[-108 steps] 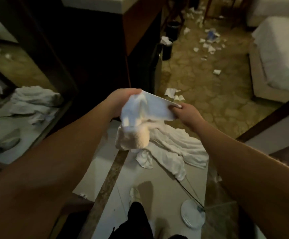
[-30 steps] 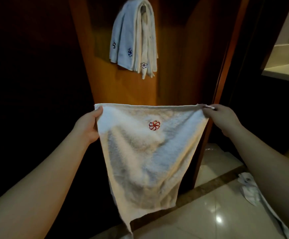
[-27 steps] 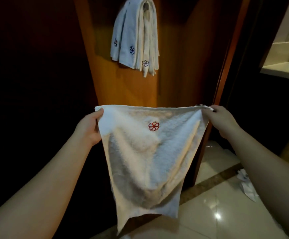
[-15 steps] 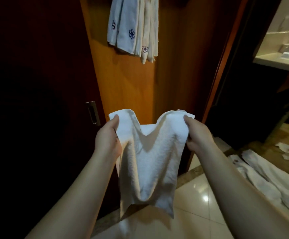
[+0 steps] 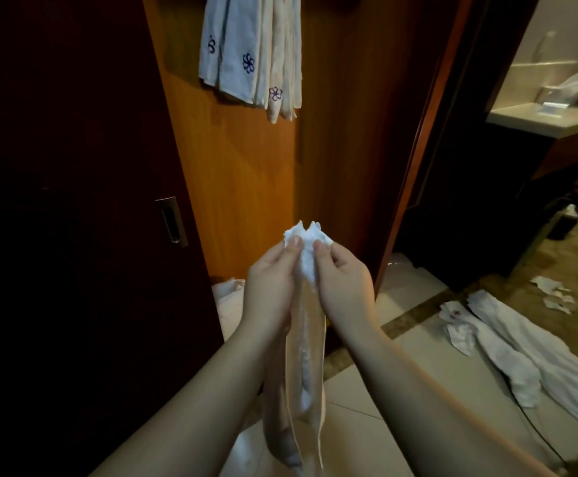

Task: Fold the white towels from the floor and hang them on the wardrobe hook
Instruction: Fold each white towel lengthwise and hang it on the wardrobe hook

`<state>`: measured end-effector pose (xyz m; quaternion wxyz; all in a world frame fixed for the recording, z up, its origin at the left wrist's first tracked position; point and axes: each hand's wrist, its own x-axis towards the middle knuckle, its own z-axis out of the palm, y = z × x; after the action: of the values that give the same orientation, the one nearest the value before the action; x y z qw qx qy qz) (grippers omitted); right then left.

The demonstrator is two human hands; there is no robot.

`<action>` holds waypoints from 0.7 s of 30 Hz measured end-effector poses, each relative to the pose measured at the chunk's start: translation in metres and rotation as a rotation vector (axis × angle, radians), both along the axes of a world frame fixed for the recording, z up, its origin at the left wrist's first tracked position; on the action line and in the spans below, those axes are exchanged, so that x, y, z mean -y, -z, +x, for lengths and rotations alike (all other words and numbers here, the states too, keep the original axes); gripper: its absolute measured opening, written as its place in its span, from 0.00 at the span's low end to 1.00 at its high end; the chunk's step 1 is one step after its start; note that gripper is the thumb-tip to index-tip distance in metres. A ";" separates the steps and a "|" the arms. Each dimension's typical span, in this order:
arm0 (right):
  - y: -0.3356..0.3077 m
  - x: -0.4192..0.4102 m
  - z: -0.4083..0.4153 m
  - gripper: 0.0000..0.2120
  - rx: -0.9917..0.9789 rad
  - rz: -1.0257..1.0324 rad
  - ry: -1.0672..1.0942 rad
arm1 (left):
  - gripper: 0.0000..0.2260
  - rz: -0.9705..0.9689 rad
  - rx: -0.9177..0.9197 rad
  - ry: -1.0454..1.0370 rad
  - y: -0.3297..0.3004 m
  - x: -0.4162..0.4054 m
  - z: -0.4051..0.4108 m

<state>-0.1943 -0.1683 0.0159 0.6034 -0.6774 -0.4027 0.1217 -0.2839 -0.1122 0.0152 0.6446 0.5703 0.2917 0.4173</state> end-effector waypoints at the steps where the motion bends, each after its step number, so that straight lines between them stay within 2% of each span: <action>1: -0.001 0.003 -0.001 0.18 0.047 0.009 0.005 | 0.11 0.064 -0.044 0.005 0.001 0.003 0.001; 5: -0.002 0.012 0.002 0.17 0.192 0.022 -0.041 | 0.11 0.195 -0.166 0.035 0.002 0.007 0.001; 12: 0.005 0.018 0.012 0.12 0.259 -0.120 -0.157 | 0.12 0.194 -0.338 0.150 0.002 0.008 -0.004; 15: 0.007 0.024 0.015 0.06 0.245 -0.144 -0.232 | 0.27 0.237 -0.366 0.178 0.001 0.012 -0.009; 17: 0.008 0.028 0.017 0.10 0.249 -0.128 -0.253 | 0.33 0.264 -0.377 0.189 0.000 0.017 -0.013; 19: 0.009 0.031 0.019 0.09 0.250 -0.106 -0.236 | 0.29 0.254 -0.343 0.207 -0.002 0.022 -0.015; 21: 0.010 0.033 0.018 0.11 0.237 -0.077 -0.193 | 0.21 0.242 -0.349 0.233 -0.006 0.028 -0.017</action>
<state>-0.1761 -0.2017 0.0061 0.5107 -0.6679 -0.5293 0.1135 -0.3009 -0.1400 0.0209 0.5551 0.7367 0.2789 0.2670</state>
